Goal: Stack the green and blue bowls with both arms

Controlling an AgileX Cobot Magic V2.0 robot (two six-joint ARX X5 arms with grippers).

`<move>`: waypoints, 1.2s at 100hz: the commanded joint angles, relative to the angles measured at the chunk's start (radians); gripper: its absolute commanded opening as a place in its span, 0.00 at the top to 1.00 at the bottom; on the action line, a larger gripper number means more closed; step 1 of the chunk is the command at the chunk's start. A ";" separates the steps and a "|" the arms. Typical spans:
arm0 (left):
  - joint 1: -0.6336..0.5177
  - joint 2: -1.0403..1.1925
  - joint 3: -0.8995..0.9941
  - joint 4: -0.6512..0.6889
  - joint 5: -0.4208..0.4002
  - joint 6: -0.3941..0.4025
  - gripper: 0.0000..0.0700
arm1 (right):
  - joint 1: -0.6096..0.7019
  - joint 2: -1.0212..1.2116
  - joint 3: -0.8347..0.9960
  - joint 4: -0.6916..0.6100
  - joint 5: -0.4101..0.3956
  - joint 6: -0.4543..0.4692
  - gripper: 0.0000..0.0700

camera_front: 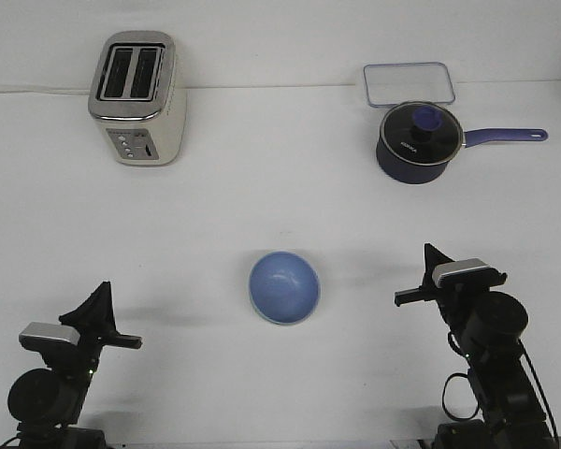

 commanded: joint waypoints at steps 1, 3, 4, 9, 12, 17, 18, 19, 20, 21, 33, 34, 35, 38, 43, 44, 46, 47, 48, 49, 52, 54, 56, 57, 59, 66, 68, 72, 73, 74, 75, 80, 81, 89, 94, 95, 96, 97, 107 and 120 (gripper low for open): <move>0.009 -0.039 -0.037 0.037 -0.002 0.004 0.98 | 0.003 0.003 0.012 0.013 0.001 0.010 1.00; 0.013 -0.051 -0.051 0.042 -0.002 0.004 0.98 | 0.003 0.004 0.012 0.013 0.001 0.010 1.00; 0.015 -0.057 -0.057 0.043 -0.002 0.004 0.98 | 0.003 0.003 0.012 0.013 0.000 0.010 1.00; 0.025 -0.083 -0.087 0.059 -0.002 0.000 0.98 | 0.003 0.003 0.012 0.013 0.001 0.010 1.00; 0.030 -0.098 -0.103 0.064 -0.002 -0.007 0.98 | 0.003 0.003 0.012 0.013 0.001 0.010 1.00; 0.037 -0.122 -0.123 0.064 -0.002 -0.023 0.98 | 0.003 0.004 0.012 0.013 0.001 0.010 1.00; 0.039 -0.126 -0.127 0.065 -0.002 -0.025 0.98 | 0.003 0.004 0.012 0.013 0.001 0.010 1.00; 0.040 -0.129 -0.130 0.065 -0.002 -0.028 0.98 | 0.003 0.004 0.012 0.013 0.001 0.010 1.00; 0.042 -0.130 -0.134 0.067 -0.002 -0.031 0.98 | 0.003 0.003 0.012 0.013 0.001 0.010 1.00; 0.043 -0.128 -0.137 0.072 -0.002 -0.033 0.98 | 0.003 0.003 0.012 0.013 0.001 0.010 1.00; 0.053 -0.129 -0.183 0.130 0.001 -0.047 0.98 | 0.003 0.003 0.012 0.013 0.000 0.010 1.00; 0.053 -0.128 -0.188 0.136 0.001 -0.049 0.98 | 0.003 0.003 0.012 0.013 0.000 0.010 1.00; 0.053 -0.129 -0.191 0.141 0.001 -0.050 0.98 | 0.003 0.003 0.012 0.013 0.000 0.010 1.00; 0.053 -0.129 -0.202 0.158 0.001 -0.054 0.98 | 0.003 0.004 0.012 0.013 0.001 0.010 1.00; 0.054 -0.129 -0.208 0.163 0.001 -0.056 0.98 | 0.003 0.004 0.012 0.013 0.001 0.010 1.00; 0.054 -0.128 -0.208 0.162 0.000 -0.056 0.98 | 0.003 0.004 0.012 0.013 0.001 0.010 1.00; 0.054 -0.128 -0.208 0.161 0.001 -0.056 0.98 | 0.003 0.004 0.012 0.013 0.001 0.010 1.00; 0.055 -0.128 -0.208 0.161 0.000 -0.056 0.98 | 0.003 0.003 0.012 0.013 0.001 0.010 1.00; 0.055 -0.128 -0.208 0.162 0.000 -0.056 0.98 | 0.003 0.004 0.012 0.013 0.000 0.010 1.00; 0.055 -0.129 -0.208 0.162 0.000 -0.056 0.98 | 0.003 0.003 0.012 0.013 0.000 0.010 1.00; 0.055 -0.128 -0.208 0.162 0.000 -0.056 0.98 | 0.003 0.004 0.012 0.013 0.000 0.010 1.00; 0.055 -0.129 -0.208 0.162 0.000 -0.056 0.98 | 0.003 0.003 0.012 0.013 0.000 0.010 1.00; 0.055 -0.129 -0.208 0.162 0.000 -0.056 0.98 | 0.003 0.003 0.012 0.013 0.000 0.010 1.00; 0.055 -0.129 -0.208 0.162 0.000 -0.057 0.98 | 0.003 0.003 0.012 0.013 0.000 0.010 1.00; 0.055 -0.129 -0.208 0.161 0.000 -0.057 0.98 | 0.003 0.003 0.012 0.013 0.000 0.010 1.00; 0.055 -0.128 -0.208 0.161 0.000 -0.056 0.98 | 0.003 0.003 0.012 0.013 0.000 0.010 1.00; 0.055 -0.128 -0.208 0.161 0.000 -0.056 0.98 | 0.003 0.003 0.012 0.013 0.001 0.010 1.00; 0.055 -0.128 -0.208 0.161 0.000 -0.056 0.98 | 0.003 0.004 0.012 0.013 0.001 0.010 1.00; 0.055 -0.128 -0.208 0.161 0.000 -0.056 0.98 | 0.003 0.003 0.012 0.013 0.001 0.010 1.00; 0.055 -0.128 -0.208 0.161 0.000 -0.056 0.98 | 0.003 0.004 0.012 0.013 0.001 0.010 1.00; 0.055 -0.128 -0.208 0.161 0.000 -0.056 0.98 | 0.003 0.004 0.012 0.013 0.001 0.010 1.00; 0.055 -0.128 -0.208 0.161 0.000 -0.056 0.98 | 0.003 0.003 0.012 0.013 0.000 0.010 1.00; 0.055 -0.128 -0.208 0.161 0.000 -0.056 0.98 | 0.003 0.003 0.012 0.013 0.000 0.010 1.00; 0.055 -0.128 -0.208 0.161 0.000 -0.056 0.98 | 0.003 0.004 0.012 0.013 0.000 0.010 1.00; 0.055 -0.128 -0.208 0.161 0.000 -0.056 0.98 | 0.003 0.004 0.012 0.013 0.001 0.010 1.00; 0.055 -0.128 -0.208 0.161 0.000 -0.056 0.98 | 0.003 0.004 0.012 0.013 0.001 0.010 1.00; 0.055 -0.128 -0.208 0.161 0.000 -0.056 0.98 | 0.003 0.004 0.012 0.013 0.001 0.010 1.00; 0.055 -0.128 -0.208 0.161 0.000 -0.056 0.98 | 0.003 0.003 0.012 0.013 0.001 0.010 1.00; 0.055 -0.128 -0.208 0.161 0.000 -0.056 0.98 | 0.003 0.004 0.012 0.013 0.000 0.010 1.00; 0.055 -0.128 -0.208 0.161 0.000 -0.056 0.98 | 0.003 0.004 0.012 0.013 0.001 0.010 1.00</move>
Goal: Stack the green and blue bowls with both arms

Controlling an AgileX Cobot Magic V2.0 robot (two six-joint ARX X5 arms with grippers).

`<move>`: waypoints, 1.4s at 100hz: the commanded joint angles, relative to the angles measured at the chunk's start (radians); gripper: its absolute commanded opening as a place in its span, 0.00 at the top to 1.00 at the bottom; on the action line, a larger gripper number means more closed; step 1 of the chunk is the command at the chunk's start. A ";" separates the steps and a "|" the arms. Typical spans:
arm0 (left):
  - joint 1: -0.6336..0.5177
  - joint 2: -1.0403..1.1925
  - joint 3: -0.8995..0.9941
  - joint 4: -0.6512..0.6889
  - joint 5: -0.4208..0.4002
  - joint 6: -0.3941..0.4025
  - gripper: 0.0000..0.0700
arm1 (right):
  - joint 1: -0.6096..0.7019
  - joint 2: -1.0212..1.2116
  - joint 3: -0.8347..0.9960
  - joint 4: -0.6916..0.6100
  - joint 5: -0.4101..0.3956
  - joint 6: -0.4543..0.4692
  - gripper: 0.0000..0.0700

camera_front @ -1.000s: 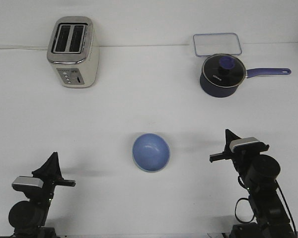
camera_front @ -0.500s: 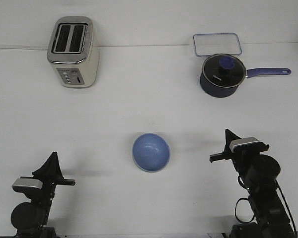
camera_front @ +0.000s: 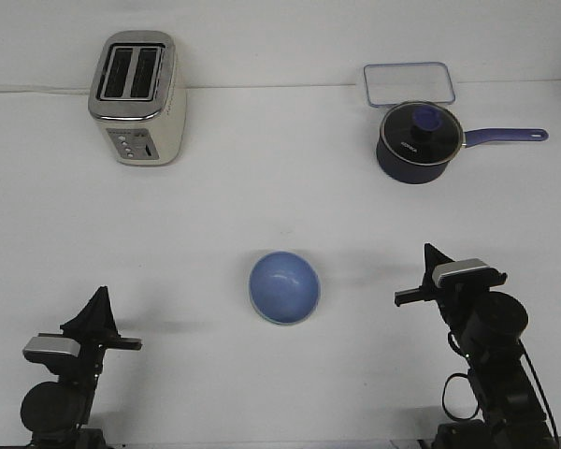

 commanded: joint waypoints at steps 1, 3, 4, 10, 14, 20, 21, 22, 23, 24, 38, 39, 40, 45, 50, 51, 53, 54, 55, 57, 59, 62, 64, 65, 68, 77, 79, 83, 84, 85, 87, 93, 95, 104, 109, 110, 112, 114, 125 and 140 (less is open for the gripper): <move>0.002 -0.001 -0.019 0.010 -0.001 -0.010 0.98 | 0.003 0.004 0.012 0.013 0.001 0.010 1.00; 0.002 -0.001 -0.019 0.010 -0.001 -0.010 0.98 | 0.003 0.003 0.012 0.013 0.001 0.010 1.00; 0.002 -0.001 -0.019 0.010 -0.001 -0.010 0.98 | 0.003 0.004 0.012 0.013 0.000 0.010 1.00; 0.002 -0.001 -0.019 0.010 -0.001 -0.010 0.98 | 0.003 0.003 0.012 0.013 0.001 0.010 1.00; 0.002 -0.001 -0.019 0.010 -0.001 -0.010 0.98 | 0.003 0.003 0.012 0.014 0.000 0.010 1.00; 0.002 -0.001 -0.019 0.010 -0.001 -0.010 0.98 | 0.003 -0.002 0.003 0.018 0.005 0.009 1.00; 0.002 -0.001 -0.019 0.010 -0.001 -0.010 0.98 | 0.002 -0.007 0.002 0.018 0.008 0.009 1.00; 0.002 -0.001 -0.019 0.010 -0.001 -0.010 0.98 | 0.001 -0.011 0.000 0.017 0.012 0.009 1.00; 0.002 -0.001 -0.019 0.010 -0.001 -0.010 0.98 | -0.001 -0.017 -0.002 0.016 0.018 0.009 1.00; 0.002 -0.001 -0.019 0.010 -0.001 -0.010 0.98 | -0.002 -0.024 -0.005 0.016 0.023 0.009 1.00; 0.002 -0.001 -0.019 0.010 -0.001 -0.010 0.98 | -0.012 -0.134 -0.055 0.019 0.031 0.009 1.00; 0.002 -0.001 -0.019 0.010 -0.001 -0.010 0.98 | -0.013 -0.144 -0.059 0.019 0.031 0.009 1.00; 0.002 -0.001 -0.019 0.010 -0.001 -0.010 0.98 | -0.014 -0.153 -0.064 0.020 0.031 0.009 1.00; 0.002 -0.001 -0.019 0.010 -0.001 -0.010 0.98 | -0.022 -0.203 -0.088 0.020 0.031 0.009 1.00; 0.002 -0.001 -0.019 0.010 -0.001 -0.010 0.98 | -0.030 -0.254 -0.114 0.019 0.031 0.009 1.00; 0.002 -0.001 -0.019 0.010 -0.001 -0.010 0.98 | -0.034 -0.272 -0.123 0.019 0.031 0.009 1.00; 0.002 -0.001 -0.019 0.010 -0.001 -0.010 0.98 | -0.037 -0.288 -0.131 0.019 0.031 0.009 1.00; 0.002 -0.001 -0.019 0.010 -0.001 -0.010 0.98 | -0.039 -0.298 -0.137 0.019 0.031 0.010 1.00; 0.002 -0.001 -0.019 0.010 -0.001 -0.010 0.98 | -0.041 -0.309 -0.142 0.019 0.031 0.010 1.00; 0.002 -0.001 -0.019 0.010 -0.001 -0.010 0.98 | -0.045 -0.332 -0.153 0.019 0.030 0.010 1.00; 0.002 -0.001 -0.019 0.010 -0.001 -0.010 0.98 | -0.049 -0.355 -0.163 0.019 0.030 0.010 1.00; 0.002 -0.001 -0.019 0.010 -0.001 -0.010 0.98 | -0.054 -0.391 -0.180 0.019 0.030 0.010 1.00; 0.002 -0.001 -0.019 0.010 -0.001 -0.010 0.98 | -0.058 -0.414 -0.189 0.019 0.030 0.010 1.00; 0.002 -0.001 -0.019 0.010 -0.001 -0.010 0.98 | -0.059 -0.425 -0.195 0.019 0.030 0.010 1.00; 0.002 -0.001 -0.019 0.010 -0.001 -0.010 0.98 | -0.063 -0.459 -0.209 0.019 0.030 0.010 1.00; 0.002 -0.001 -0.019 0.010 -0.001 -0.010 0.98 | -0.076 -0.562 -0.253 0.019 0.029 0.010 1.00; 0.002 -0.001 -0.019 0.010 -0.001 -0.010 0.98 | -0.077 -0.577 -0.260 0.018 0.029 0.010 1.00; 0.002 -0.001 -0.019 0.010 -0.001 -0.010 0.98 | -0.080 -0.615 -0.277 0.016 0.027 0.010 1.00; 0.002 -0.001 -0.019 0.010 -0.001 -0.010 0.98 | -0.080 -0.624 -0.280 0.016 0.027 0.010 1.00; 0.002 -0.001 -0.019 0.010 -0.001 -0.010 0.98 | -0.081 -0.632 -0.284 0.016 0.027 0.010 1.00; 0.002 -0.001 -0.019 0.010 -0.001 -0.010 0.98 | -0.080 -0.643 -0.292 0.023 0.027 0.010 1.00; 0.002 -0.001 -0.019 0.010 -0.001 -0.010 0.98 | -0.081 -0.636 -0.311 0.037 0.027 0.010 1.00; 0.002 -0.001 -0.019 0.010 -0.001 -0.010 0.98 | -0.081 -0.636 -0.316 0.037 0.027 0.010 1.00; 0.002 -0.001 -0.019 0.010 -0.001 -0.010 0.98 | -0.081 -0.636 -0.343 0.043 0.019 0.011 1.00; 0.002 0.000 -0.019 0.007 -0.001 -0.010 0.98 | -0.081 -0.636 -0.360 0.053 0.020 0.010 1.00; 0.002 0.000 -0.019 0.007 -0.001 -0.010 0.98 | -0.081 -0.636 -0.366 0.059 0.020 0.010 1.00; 0.002 0.000 -0.019 0.007 -0.001 -0.010 0.98 | -0.081 -0.636 -0.372 0.066 0.020 0.010 1.00; 0.002 0.000 -0.019 0.008 -0.001 -0.010 0.98 | -0.081 -0.636 -0.381 0.077 0.020 0.010 1.00; 0.002 0.000 -0.019 0.008 -0.001 -0.010 0.98 | -0.081 -0.636 -0.426 0.132 0.019 0.011 1.00; 0.002 0.000 -0.019 0.010 -0.001 -0.010 0.98 | -0.080 -0.636 -0.465 0.158 0.019 0.010 1.00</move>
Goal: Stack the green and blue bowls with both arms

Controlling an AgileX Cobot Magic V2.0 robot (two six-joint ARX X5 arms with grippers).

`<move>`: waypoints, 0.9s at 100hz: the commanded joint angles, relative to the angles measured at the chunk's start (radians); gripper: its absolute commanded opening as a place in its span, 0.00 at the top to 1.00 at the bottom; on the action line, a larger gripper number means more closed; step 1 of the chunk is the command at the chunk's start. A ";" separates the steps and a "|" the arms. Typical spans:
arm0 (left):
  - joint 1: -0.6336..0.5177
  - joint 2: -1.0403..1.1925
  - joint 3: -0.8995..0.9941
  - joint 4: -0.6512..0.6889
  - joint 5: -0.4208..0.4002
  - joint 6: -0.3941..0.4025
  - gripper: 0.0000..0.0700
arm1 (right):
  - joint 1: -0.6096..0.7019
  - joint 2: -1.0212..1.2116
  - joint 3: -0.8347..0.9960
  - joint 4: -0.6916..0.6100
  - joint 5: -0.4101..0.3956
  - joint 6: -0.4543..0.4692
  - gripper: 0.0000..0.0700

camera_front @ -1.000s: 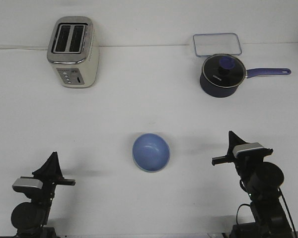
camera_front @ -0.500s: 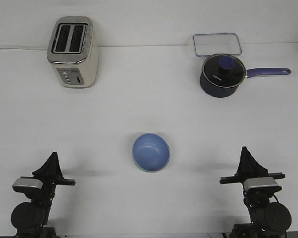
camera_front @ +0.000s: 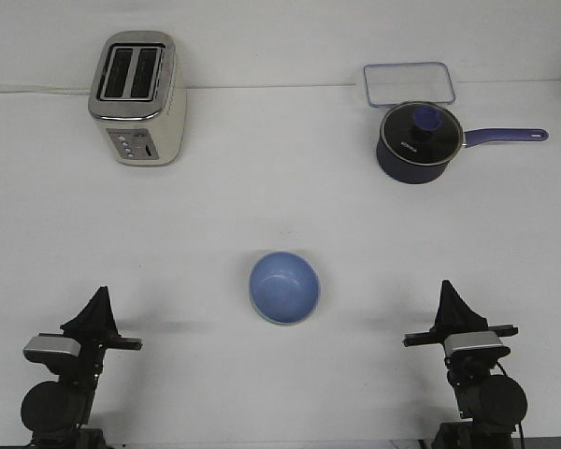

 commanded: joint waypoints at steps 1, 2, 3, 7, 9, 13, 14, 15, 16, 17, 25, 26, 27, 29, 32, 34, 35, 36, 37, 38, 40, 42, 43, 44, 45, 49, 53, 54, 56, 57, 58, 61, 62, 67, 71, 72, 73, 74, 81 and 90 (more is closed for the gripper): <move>0.002 -0.001 -0.019 0.014 -0.002 -0.009 0.98 | 0.000 -0.002 -0.013 0.022 0.000 0.011 1.00; 0.002 -0.001 -0.019 0.014 -0.002 -0.009 0.98 | 0.000 -0.002 -0.015 0.025 0.000 0.011 1.00; 0.002 -0.001 -0.019 0.014 -0.002 -0.009 0.98 | 0.000 -0.002 -0.017 0.027 0.000 0.010 1.00; 0.002 -0.001 -0.019 0.014 -0.002 -0.009 0.98 | 0.001 -0.002 -0.025 0.035 0.000 0.010 1.00; 0.002 -0.001 -0.019 0.013 -0.002 -0.009 0.98 | 0.001 -0.002 -0.025 0.030 0.000 0.010 1.00; 0.002 -0.001 -0.019 0.014 -0.002 -0.009 0.98 | 0.001 -0.002 -0.025 0.032 0.000 0.010 1.00; 0.002 -0.001 -0.019 0.014 -0.002 -0.010 0.98 | 0.001 -0.002 -0.025 0.033 0.000 0.010 1.00; 0.002 -0.001 -0.019 0.014 -0.002 -0.009 0.98 | 0.001 -0.002 -0.025 0.034 0.000 0.010 1.00; 0.002 -0.001 -0.019 0.014 -0.002 -0.009 0.98 | 0.001 -0.002 -0.025 0.035 0.000 0.010 1.00; 0.002 -0.001 -0.019 0.014 -0.002 -0.009 0.98 | 0.001 -0.002 -0.025 0.037 0.000 0.010 1.00; 0.002 -0.001 -0.019 0.014 -0.002 -0.009 0.98 | 0.001 -0.002 -0.025 0.043 0.000 0.010 1.00; 0.002 -0.001 -0.019 0.014 -0.002 -0.009 0.98 | 0.001 -0.002 -0.025 0.043 0.000 0.010 1.00; 0.002 -0.001 -0.019 0.014 -0.002 -0.009 0.98 | 0.001 -0.002 -0.025 0.044 0.000 0.010 1.00; 0.002 -0.001 -0.019 0.014 -0.002 -0.009 0.98 | 0.001 -0.002 -0.025 0.045 0.000 0.010 1.00; 0.002 -0.001 -0.019 0.014 -0.002 -0.009 0.98 | 0.001 -0.002 -0.025 0.047 0.000 0.010 1.00; 0.002 -0.001 -0.019 0.014 -0.002 -0.009 0.98 | 0.001 -0.002 -0.025 0.048 0.000 0.010 1.00; 0.002 -0.001 -0.019 0.014 -0.002 -0.009 0.98 | 0.001 -0.002 -0.025 0.048 0.000 0.010 1.00; 0.002 -0.001 -0.019 0.014 -0.002 -0.009 0.98 | 0.001 -0.002 -0.025 0.047 0.000 0.010 1.00; 0.002 -0.001 -0.019 0.014 -0.002 -0.009 0.98 | 0.001 -0.002 -0.025 0.047 0.000 0.010 1.00; 0.002 -0.001 -0.019 0.014 -0.002 -0.009 0.98 | 0.001 -0.002 -0.025 0.047 0.000 0.010 1.00; 0.002 -0.001 -0.019 0.014 -0.002 -0.009 0.98 | 0.001 -0.002 -0.025 0.047 0.000 0.010 1.00; 0.002 -0.001 -0.019 0.014 -0.002 -0.009 0.98 | 0.001 -0.002 -0.025 0.047 0.000 0.010 1.00; 0.002 -0.001 -0.019 0.014 -0.002 -0.009 0.98 | 0.001 -0.002 -0.025 0.047 0.000 0.010 1.00; 0.002 -0.001 -0.019 0.014 -0.002 -0.009 0.98 | 0.001 -0.002 -0.025 0.047 0.000 0.010 1.00; 0.002 -0.001 -0.019 0.014 -0.002 -0.009 0.98 | 0.001 -0.002 -0.025 0.047 0.000 0.010 1.00; 0.002 -0.001 -0.019 0.014 -0.002 -0.009 0.98 | 0.001 -0.002 -0.025 0.047 0.000 0.010 1.00; 0.002 -0.001 -0.019 0.014 -0.002 -0.009 0.98 | 0.001 -0.002 -0.025 0.047 0.000 0.010 1.00; 0.002 -0.001 -0.019 0.014 -0.002 -0.009 0.98 | 0.001 -0.002 -0.025 0.047 0.000 0.010 1.00; 0.002 -0.001 -0.019 0.014 -0.002 -0.009 0.98 | 0.001 -0.002 -0.025 0.047 0.000 0.010 1.00; 0.002 -0.001 -0.019 0.014 -0.002 -0.009 0.98 | 0.001 -0.002 -0.025 0.047 0.000 0.010 1.00; 0.002 -0.001 -0.019 0.014 -0.002 -0.009 0.98 | 0.001 -0.002 -0.025 0.047 0.000 0.010 1.00; 0.002 -0.001 -0.019 0.014 -0.002 -0.009 0.98 | 0.001 -0.002 -0.025 0.047 0.000 0.010 1.00; 0.002 -0.001 -0.019 0.014 -0.002 -0.009 0.98 | 0.001 -0.002 -0.025 0.047 0.000 0.010 1.00; 0.002 -0.001 -0.019 0.014 -0.002 -0.009 0.98 | 0.001 -0.002 -0.025 0.047 0.000 0.010 1.00; 0.002 -0.001 -0.019 0.014 -0.002 -0.009 0.98 | 0.001 -0.002 -0.025 0.047 0.000 0.010 1.00; 0.002 -0.001 -0.019 0.014 -0.002 -0.009 0.98 | 0.001 -0.002 -0.025 0.047 0.000 0.010 1.00; 0.002 -0.001 -0.019 0.014 -0.002 -0.009 0.98 | 0.001 -0.002 -0.025 0.047 0.000 0.010 1.00; 0.002 -0.001 -0.019 0.014 -0.002 -0.009 0.98 | 0.001 -0.002 -0.025 0.047 0.000 0.010 1.00; 0.002 -0.001 -0.019 0.014 -0.002 -0.009 0.98 | 0.001 -0.002 -0.025 0.047 0.000 0.010 1.00; 0.002 -0.001 -0.019 0.014 -0.002 -0.009 0.98 | 0.001 -0.002 -0.025 0.047 0.000 0.010 1.00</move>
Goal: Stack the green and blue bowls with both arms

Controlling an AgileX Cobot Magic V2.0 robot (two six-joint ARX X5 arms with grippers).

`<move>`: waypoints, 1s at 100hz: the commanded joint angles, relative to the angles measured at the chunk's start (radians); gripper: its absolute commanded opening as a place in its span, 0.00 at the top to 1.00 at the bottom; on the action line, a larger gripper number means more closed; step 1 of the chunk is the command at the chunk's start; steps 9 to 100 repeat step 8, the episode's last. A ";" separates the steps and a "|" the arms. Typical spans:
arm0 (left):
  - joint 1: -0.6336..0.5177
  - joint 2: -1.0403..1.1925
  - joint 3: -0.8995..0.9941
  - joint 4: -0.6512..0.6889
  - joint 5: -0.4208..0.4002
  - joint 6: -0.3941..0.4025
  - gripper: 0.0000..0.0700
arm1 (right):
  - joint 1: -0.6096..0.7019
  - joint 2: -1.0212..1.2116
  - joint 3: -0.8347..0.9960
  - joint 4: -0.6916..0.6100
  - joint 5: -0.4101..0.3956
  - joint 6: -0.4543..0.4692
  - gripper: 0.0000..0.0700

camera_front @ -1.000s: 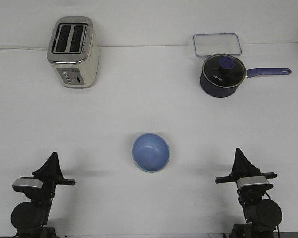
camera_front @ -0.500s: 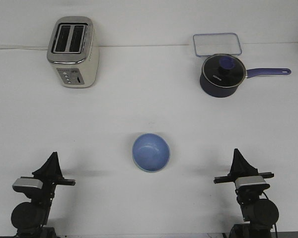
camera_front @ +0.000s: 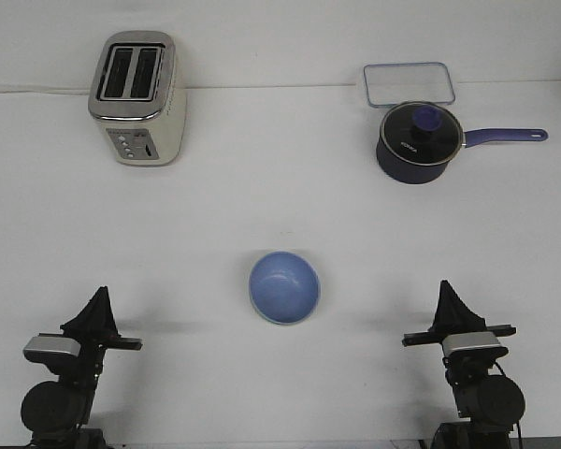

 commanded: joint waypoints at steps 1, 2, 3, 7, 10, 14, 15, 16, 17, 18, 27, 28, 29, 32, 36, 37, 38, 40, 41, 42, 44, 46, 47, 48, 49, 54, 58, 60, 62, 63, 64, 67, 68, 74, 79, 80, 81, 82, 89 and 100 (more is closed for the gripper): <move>0.002 -0.001 -0.019 0.014 -0.001 -0.009 0.98 | 0.000 -0.002 -0.002 0.012 0.000 0.010 1.00; 0.002 -0.001 -0.019 0.013 -0.001 -0.009 0.98 | 0.000 -0.002 -0.002 0.012 0.000 0.010 1.00; 0.002 -0.001 -0.019 0.013 -0.001 -0.009 0.98 | 0.000 -0.002 -0.002 0.012 -0.001 0.010 1.00; 0.002 -0.001 -0.019 0.014 -0.001 -0.009 0.98 | 0.000 -0.002 -0.002 0.012 0.000 0.010 1.00; 0.002 -0.001 -0.019 0.014 -0.001 -0.010 0.98 | 0.000 -0.002 -0.002 0.012 0.000 0.010 1.00; 0.002 -0.001 -0.019 0.014 -0.001 -0.010 0.98 | 0.000 -0.002 -0.002 0.012 0.000 0.010 1.00; 0.002 -0.001 -0.019 0.014 -0.001 -0.010 0.98 | 0.000 -0.002 -0.002 0.012 0.000 0.010 1.00; 0.002 -0.001 -0.019 0.014 -0.001 -0.010 0.98 | 0.000 -0.002 -0.002 0.012 0.000 0.010 1.00; 0.002 -0.001 -0.019 0.014 -0.001 -0.010 0.98 | 0.000 -0.002 -0.002 0.012 0.000 0.010 1.00; 0.002 -0.001 -0.019 0.014 -0.001 -0.010 0.98 | 0.000 -0.002 -0.002 0.012 0.000 0.010 1.00; 0.002 -0.001 -0.019 0.014 -0.001 -0.010 0.98 | 0.000 -0.002 -0.002 0.012 0.000 0.010 1.00; 0.002 -0.001 -0.019 0.014 -0.001 -0.010 0.98 | 0.000 -0.002 -0.002 0.012 0.000 0.010 1.00; 0.002 -0.001 -0.019 0.014 -0.001 -0.010 0.98 | 0.000 -0.002 -0.002 0.012 0.000 0.010 1.00; 0.002 -0.001 -0.019 0.014 -0.001 -0.010 0.98 | 0.000 -0.002 -0.002 0.012 0.000 0.010 1.00; 0.002 -0.001 -0.019 0.014 -0.001 -0.010 0.98 | 0.000 -0.002 -0.002 0.012 0.000 0.010 1.00; 0.002 -0.001 -0.019 0.014 -0.001 -0.010 0.98 | 0.000 -0.002 -0.002 0.012 0.000 0.010 1.00; 0.002 -0.001 -0.019 0.014 -0.001 -0.010 0.98 | 0.000 -0.002 -0.002 0.012 0.000 0.010 1.00; 0.002 -0.001 -0.019 0.014 -0.001 -0.010 0.98 | 0.000 -0.002 -0.002 0.012 0.000 0.010 1.00; 0.002 -0.001 -0.019 0.014 -0.001 -0.010 0.98 | 0.000 -0.002 -0.002 0.012 0.000 0.010 1.00; 0.002 -0.001 -0.019 0.014 -0.001 -0.010 0.98 | 0.000 -0.002 -0.002 0.012 0.000 0.010 1.00; 0.002 -0.001 -0.019 0.014 -0.001 -0.010 0.98 | 0.000 -0.002 -0.002 0.012 0.000 0.010 1.00; 0.002 -0.001 -0.019 0.014 -0.001 -0.010 0.98 | 0.000 -0.002 -0.002 0.012 0.000 0.010 1.00; 0.002 -0.001 -0.019 0.014 -0.001 -0.010 0.98 | 0.000 -0.002 -0.002 0.012 0.000 0.010 1.00; 0.002 -0.001 -0.019 0.014 -0.001 -0.010 0.98 | 0.000 -0.002 -0.002 0.012 0.000 0.010 1.00; 0.002 -0.001 -0.019 0.014 -0.001 -0.010 0.98 | 0.000 -0.002 -0.002 0.012 0.000 0.010 1.00; 0.002 -0.001 -0.019 0.014 -0.001 -0.010 0.98 | 0.000 -0.002 -0.002 0.012 0.000 0.010 1.00; 0.002 -0.001 -0.019 0.014 -0.001 -0.010 0.98 | 0.000 -0.002 -0.002 0.012 0.000 0.010 1.00; 0.002 -0.001 -0.019 0.014 -0.001 -0.010 0.98 | 0.000 -0.002 -0.002 0.012 0.000 0.010 1.00; 0.002 -0.001 -0.019 0.014 -0.001 -0.010 0.98 | 0.000 -0.002 -0.002 0.012 0.000 0.010 1.00; 0.002 -0.001 -0.019 0.014 -0.001 -0.010 0.98 | 0.000 -0.002 -0.002 0.012 0.000 0.010 1.00; 0.002 -0.001 -0.019 0.014 -0.001 -0.010 0.98 | 0.000 -0.002 -0.002 0.012 0.000 0.010 1.00; 0.002 -0.001 -0.019 0.014 -0.001 -0.010 0.98 | 0.000 -0.002 -0.002 0.012 0.000 0.010 1.00; 0.002 -0.001 -0.019 0.014 -0.001 -0.010 0.98 | 0.000 -0.002 -0.002 0.012 0.000 0.010 1.00; 0.002 -0.001 -0.019 0.014 -0.001 -0.010 0.98 | 0.000 -0.002 -0.002 0.012 0.000 0.010 1.00; 0.002 -0.001 -0.019 0.014 -0.001 -0.010 0.98 | 0.000 -0.002 -0.002 0.012 0.000 0.010 1.00; 0.002 -0.001 -0.019 0.014 -0.001 -0.010 0.98 | 0.000 -0.002 -0.002 0.012 0.000 0.010 1.00; 0.002 -0.001 -0.019 0.014 -0.001 -0.010 0.98 | 0.000 -0.002 -0.002 0.012 0.000 0.010 1.00; 0.002 -0.001 -0.019 0.014 -0.001 -0.010 0.98 | 0.000 -0.002 -0.002 0.012 0.000 0.010 1.00; 0.002 -0.001 -0.019 0.014 -0.001 -0.010 0.98 | 0.000 -0.002 -0.002 0.012 0.000 0.010 1.00; 0.002 -0.001 -0.019 0.014 -0.001 -0.010 0.98 | 0.000 -0.002 -0.002 0.012 0.000 0.010 1.00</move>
